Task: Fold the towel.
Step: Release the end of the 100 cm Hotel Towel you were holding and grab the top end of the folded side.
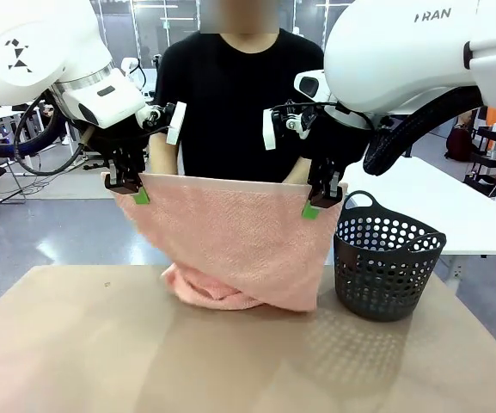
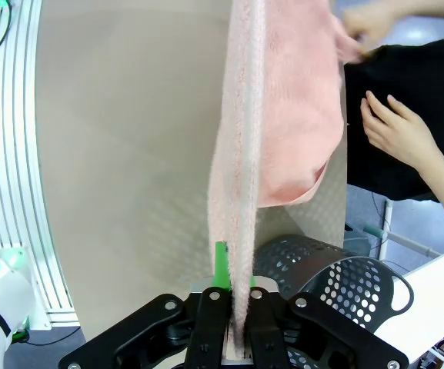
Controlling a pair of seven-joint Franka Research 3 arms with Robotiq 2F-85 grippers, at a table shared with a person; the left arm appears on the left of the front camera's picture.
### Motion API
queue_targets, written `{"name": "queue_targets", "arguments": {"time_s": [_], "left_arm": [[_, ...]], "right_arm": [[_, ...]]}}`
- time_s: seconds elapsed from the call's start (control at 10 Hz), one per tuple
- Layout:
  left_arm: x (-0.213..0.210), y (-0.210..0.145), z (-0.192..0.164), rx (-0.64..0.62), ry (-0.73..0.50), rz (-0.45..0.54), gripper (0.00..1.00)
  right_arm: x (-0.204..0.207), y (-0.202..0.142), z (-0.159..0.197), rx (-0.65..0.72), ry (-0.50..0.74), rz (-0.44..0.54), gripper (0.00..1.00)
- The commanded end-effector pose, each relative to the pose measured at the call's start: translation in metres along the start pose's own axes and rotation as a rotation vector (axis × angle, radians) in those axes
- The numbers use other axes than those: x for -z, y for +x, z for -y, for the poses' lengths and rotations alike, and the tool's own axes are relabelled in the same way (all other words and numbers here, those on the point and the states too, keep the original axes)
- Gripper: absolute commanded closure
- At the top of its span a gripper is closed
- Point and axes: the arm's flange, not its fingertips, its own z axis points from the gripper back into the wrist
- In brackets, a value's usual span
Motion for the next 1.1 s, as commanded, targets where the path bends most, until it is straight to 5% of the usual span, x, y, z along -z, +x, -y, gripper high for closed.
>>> {"name": "queue_targets", "arguments": {"time_s": [0.0, 1.0], "left_arm": [[-0.0008, -0.0009, -0.0011, -0.004, 0.012, -0.018, 1.0], [-0.0008, -0.0009, -0.0011, -0.004, 0.012, -0.018, 1.0]], "right_arm": [[-0.0001, -0.0016, 0.0006, -0.004, -0.002, -0.003, 1.0], [-0.0001, -0.0016, 0.0006, -0.004, -0.002, -0.003, 1.0]]}}
